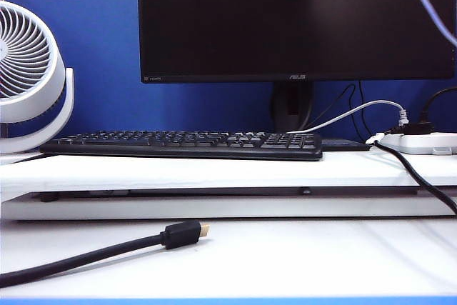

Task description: Pick up the Type-C charging cable and the charging base, insert one end of the Type-C charger into the corresponding slot on the base, and finally place the plugged-in charger back on the table.

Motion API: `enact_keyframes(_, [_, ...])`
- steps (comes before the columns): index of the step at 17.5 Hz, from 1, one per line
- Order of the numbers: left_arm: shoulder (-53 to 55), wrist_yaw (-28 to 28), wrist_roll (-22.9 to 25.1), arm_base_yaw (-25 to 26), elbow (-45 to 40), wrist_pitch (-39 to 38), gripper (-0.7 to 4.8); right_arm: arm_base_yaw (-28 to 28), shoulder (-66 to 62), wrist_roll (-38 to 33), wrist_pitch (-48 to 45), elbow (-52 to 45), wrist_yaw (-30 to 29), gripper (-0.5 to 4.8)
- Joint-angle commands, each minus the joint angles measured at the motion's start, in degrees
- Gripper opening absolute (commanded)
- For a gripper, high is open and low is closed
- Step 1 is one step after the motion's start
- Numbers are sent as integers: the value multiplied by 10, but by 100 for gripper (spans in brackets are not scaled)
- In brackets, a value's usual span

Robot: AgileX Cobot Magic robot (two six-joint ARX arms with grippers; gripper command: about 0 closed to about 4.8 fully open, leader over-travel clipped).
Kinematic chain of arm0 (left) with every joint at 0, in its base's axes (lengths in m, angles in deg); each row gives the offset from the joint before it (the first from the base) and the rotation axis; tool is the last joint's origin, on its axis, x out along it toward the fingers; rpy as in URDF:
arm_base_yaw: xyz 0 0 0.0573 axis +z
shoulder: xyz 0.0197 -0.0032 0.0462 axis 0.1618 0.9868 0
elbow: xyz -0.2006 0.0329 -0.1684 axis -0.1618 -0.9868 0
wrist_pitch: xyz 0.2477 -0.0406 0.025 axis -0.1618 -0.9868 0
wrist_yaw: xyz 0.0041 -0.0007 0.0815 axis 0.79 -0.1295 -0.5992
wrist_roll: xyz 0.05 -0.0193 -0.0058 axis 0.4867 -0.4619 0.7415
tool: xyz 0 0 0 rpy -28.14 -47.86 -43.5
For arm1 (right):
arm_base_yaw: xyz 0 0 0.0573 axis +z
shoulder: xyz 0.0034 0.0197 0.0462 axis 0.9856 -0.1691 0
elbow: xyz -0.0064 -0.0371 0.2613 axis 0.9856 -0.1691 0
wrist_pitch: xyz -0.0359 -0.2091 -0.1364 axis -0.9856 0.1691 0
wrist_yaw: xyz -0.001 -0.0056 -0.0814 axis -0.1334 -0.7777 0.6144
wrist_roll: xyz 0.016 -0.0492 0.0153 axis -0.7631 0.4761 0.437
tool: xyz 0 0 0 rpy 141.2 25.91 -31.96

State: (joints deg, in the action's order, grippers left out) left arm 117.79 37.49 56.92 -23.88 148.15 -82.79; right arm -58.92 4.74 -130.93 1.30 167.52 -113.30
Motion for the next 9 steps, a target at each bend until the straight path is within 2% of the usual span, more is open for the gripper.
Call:
enact_keyframes(1, [7, 28, -32, 0, 2, 14, -6, 14, 2, -2, 20, 3, -10, 0])
enact_keyframes(5, [10, -17, -47, 0, 2, 16, -6, 25, 3, -2, 20, 3, -16, 0])
enact_keyframes(9, [13, 12, -59, 1, 2, 31, -6, 39, 3, -33, 20, 3, -24, 0])
